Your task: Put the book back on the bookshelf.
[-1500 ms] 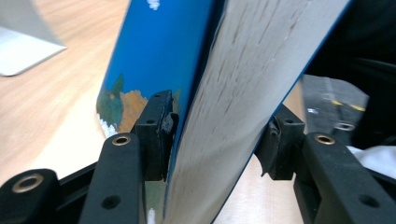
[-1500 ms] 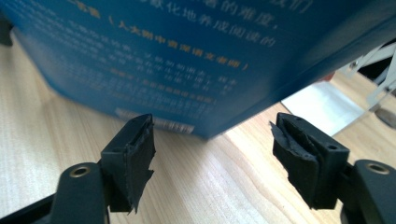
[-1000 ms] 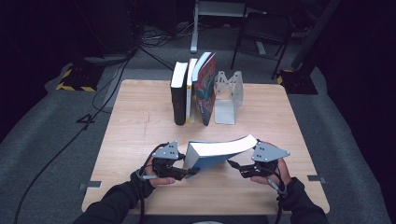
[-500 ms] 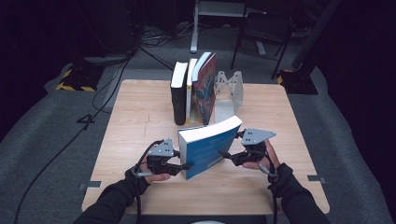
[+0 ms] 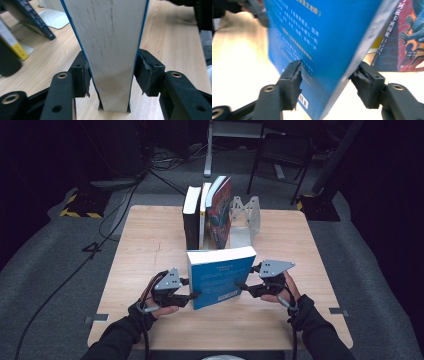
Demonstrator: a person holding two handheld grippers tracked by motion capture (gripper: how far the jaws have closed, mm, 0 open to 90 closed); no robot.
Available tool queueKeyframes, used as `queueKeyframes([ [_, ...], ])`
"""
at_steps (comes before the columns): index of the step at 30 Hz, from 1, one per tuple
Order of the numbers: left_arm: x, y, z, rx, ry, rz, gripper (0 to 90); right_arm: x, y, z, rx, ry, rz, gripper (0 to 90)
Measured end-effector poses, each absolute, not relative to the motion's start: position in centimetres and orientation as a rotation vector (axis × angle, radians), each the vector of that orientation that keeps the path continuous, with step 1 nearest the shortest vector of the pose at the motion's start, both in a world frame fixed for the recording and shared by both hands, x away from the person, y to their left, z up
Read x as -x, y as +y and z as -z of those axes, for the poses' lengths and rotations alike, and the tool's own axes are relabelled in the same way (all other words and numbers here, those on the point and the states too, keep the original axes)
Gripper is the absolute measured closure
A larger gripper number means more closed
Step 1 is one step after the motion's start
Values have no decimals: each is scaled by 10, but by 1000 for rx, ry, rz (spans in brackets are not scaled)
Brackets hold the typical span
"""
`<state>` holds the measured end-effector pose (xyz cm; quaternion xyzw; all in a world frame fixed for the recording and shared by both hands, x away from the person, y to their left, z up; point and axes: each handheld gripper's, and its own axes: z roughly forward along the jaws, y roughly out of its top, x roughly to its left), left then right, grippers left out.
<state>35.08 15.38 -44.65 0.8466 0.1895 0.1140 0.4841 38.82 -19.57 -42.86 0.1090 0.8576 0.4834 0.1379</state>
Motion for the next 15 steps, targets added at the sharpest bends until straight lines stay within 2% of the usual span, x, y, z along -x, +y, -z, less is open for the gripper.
queueKeyframes([
  [1,-351,154,446,-2062,462,-278,473,-384,-197,427,-289,2488,-1388,463],
  [6,-354,160,447,-2053,489,-291,446,-373,-193,422,-229,2485,-1365,465],
  [9,-354,160,448,-2052,482,-297,443,-371,-187,417,-233,2450,-1418,398],
  [11,-354,160,448,-2050,481,-307,440,-371,-182,411,-241,2426,-1442,388],
  [15,-353,158,449,-2044,496,-333,431,-369,-180,399,-239,2385,-1529,429],
])
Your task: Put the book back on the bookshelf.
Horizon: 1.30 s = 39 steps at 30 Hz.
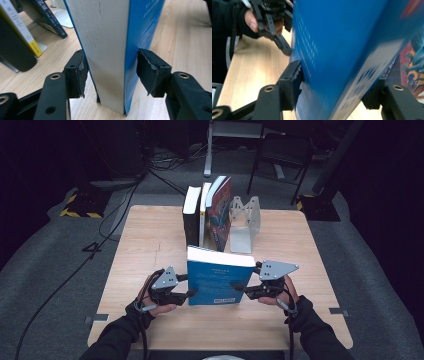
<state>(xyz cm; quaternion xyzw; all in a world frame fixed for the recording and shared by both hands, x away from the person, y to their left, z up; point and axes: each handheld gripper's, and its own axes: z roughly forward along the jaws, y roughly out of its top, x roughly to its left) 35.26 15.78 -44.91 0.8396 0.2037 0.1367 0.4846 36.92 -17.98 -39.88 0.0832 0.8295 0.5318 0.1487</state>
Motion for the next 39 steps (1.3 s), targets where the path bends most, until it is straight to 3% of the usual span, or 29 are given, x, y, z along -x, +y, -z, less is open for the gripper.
queueKeyframes([
  [6,-358,152,450,-2017,567,-375,428,-359,-182,394,-263,2364,-1552,514],
  [8,-361,146,451,-2001,579,-413,525,-354,-184,392,-248,2356,-1571,572],
  [10,-366,142,453,-1987,583,-402,534,-347,-182,389,-246,2335,-1527,568],
  [21,-377,134,462,-2050,565,-331,371,-340,-176,383,-242,2323,-1496,531],
  [27,-380,129,465,-2033,585,-330,369,-333,-168,362,-288,2264,-1516,500],
  [33,-386,124,468,-2014,594,-311,389,-339,-163,375,-367,2346,-1491,445],
  [39,-389,121,468,-2007,595,-312,393,-337,-162,380,-435,2295,-1423,497],
])
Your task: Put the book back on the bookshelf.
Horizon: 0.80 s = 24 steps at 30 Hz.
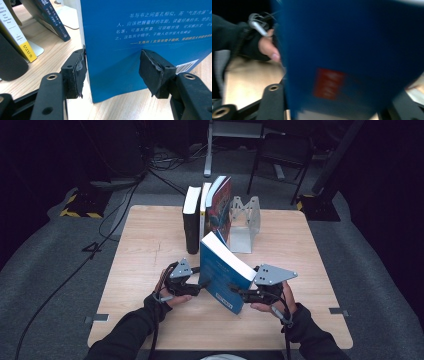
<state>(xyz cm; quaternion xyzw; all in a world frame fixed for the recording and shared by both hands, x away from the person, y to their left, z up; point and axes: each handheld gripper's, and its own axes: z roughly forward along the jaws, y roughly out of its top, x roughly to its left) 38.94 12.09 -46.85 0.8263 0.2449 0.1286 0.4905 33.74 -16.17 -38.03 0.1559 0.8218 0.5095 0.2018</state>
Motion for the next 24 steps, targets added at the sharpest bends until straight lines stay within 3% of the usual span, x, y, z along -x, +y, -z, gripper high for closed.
queueKeyframes([
  [12,-401,100,460,-2025,589,-348,402,-347,-175,369,-551,2270,-1351,601],
  [14,-400,100,460,-2056,595,-345,360,-351,-179,366,-579,2266,-1339,602],
  [24,-375,144,477,-2268,610,-227,280,-353,-203,363,-668,2234,-1321,600],
])
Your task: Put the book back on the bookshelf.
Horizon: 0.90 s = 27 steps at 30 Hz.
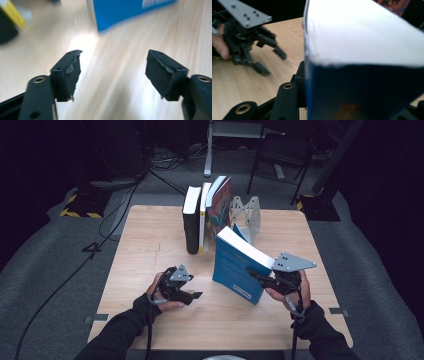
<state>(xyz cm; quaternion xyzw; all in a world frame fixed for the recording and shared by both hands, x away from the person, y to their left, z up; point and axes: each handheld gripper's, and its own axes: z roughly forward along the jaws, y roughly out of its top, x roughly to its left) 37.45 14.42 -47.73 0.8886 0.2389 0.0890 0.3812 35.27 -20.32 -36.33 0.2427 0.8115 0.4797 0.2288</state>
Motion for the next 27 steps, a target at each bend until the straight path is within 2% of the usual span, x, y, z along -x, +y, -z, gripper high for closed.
queueKeyframes([
  [5,-361,161,489,-2306,611,-195,263,-352,-218,361,-708,2221,-1289,599],
  [11,-359,160,497,-2337,587,-181,230,-355,-234,365,-776,2167,-1318,591],
  [27,-363,162,504,-2315,565,-204,171,-359,-229,352,-761,2195,-1317,601],
])
